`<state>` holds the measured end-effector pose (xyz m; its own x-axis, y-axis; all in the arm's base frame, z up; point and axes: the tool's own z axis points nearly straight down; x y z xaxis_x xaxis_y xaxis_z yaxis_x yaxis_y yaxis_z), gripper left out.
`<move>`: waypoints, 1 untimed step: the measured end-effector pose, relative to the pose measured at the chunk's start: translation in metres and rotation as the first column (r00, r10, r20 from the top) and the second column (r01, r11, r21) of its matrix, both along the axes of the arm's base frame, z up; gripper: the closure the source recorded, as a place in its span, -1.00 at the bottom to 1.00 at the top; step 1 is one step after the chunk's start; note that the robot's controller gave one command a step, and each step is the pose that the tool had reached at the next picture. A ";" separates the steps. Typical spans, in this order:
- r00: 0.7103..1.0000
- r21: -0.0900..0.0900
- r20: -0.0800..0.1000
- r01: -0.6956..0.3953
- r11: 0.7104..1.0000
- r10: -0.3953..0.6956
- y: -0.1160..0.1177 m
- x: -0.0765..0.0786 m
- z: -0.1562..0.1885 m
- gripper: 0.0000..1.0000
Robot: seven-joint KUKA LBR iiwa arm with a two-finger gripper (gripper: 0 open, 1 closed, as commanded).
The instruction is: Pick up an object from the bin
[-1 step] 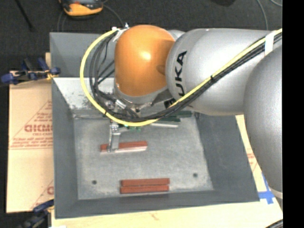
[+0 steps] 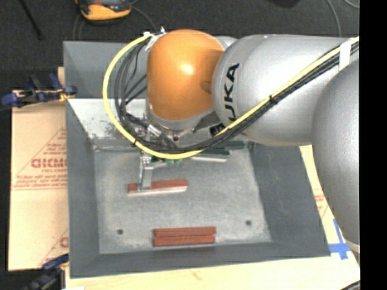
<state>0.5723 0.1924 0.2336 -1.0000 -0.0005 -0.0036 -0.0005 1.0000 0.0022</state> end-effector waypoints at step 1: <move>0.999 0.000 0.006 -0.054 0.999 0.054 -0.022 -0.007 -0.047 -1.00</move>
Offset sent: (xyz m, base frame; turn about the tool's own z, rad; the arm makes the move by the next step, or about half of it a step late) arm 0.0167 -0.0910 -0.1488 -0.2423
